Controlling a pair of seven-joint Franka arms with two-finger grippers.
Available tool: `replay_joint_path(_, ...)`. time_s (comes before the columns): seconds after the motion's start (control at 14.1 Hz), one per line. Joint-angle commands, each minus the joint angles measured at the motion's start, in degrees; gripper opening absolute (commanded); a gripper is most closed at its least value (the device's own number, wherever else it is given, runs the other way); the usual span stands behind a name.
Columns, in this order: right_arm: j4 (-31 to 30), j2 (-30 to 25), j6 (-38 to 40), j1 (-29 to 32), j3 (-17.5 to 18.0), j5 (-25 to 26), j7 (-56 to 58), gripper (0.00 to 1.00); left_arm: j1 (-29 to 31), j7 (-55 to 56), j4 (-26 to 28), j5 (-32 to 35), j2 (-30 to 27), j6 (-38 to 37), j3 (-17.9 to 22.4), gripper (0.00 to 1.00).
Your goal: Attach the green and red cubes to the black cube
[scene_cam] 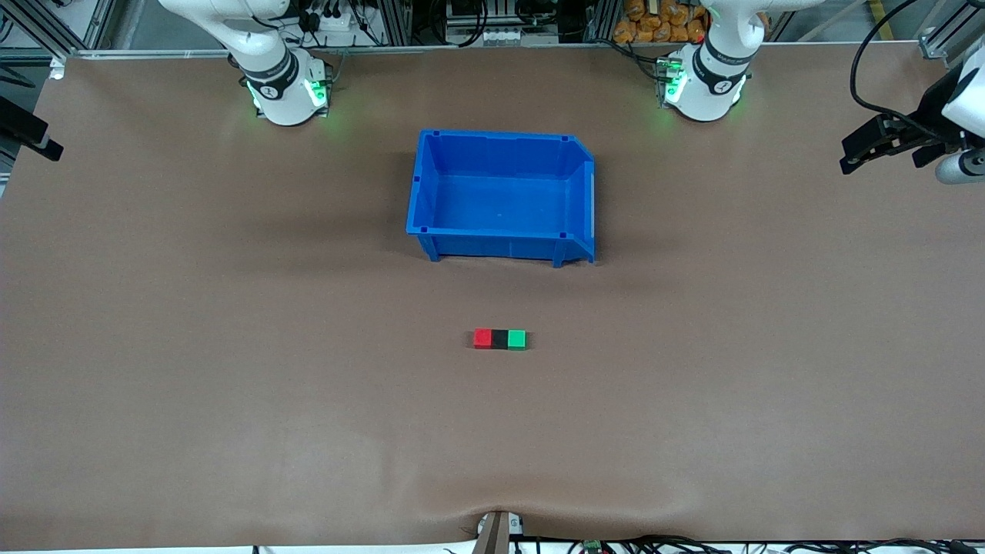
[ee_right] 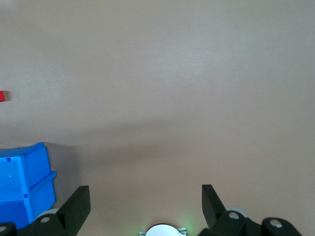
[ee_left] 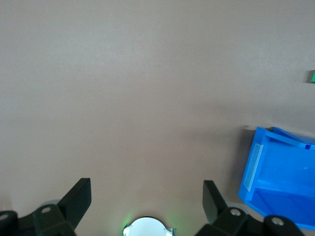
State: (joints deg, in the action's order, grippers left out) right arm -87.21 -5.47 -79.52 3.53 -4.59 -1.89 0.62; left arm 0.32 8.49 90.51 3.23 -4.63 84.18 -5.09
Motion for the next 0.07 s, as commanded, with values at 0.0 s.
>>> replay_joint_path(0.0, 1.0, 0.5, 0.7, 0.5, 0.1, -1.0, -0.3, 1.0, 0.0, -0.6, -2.4, 1.3, 1.3, -1.0, -0.2, 1.0)
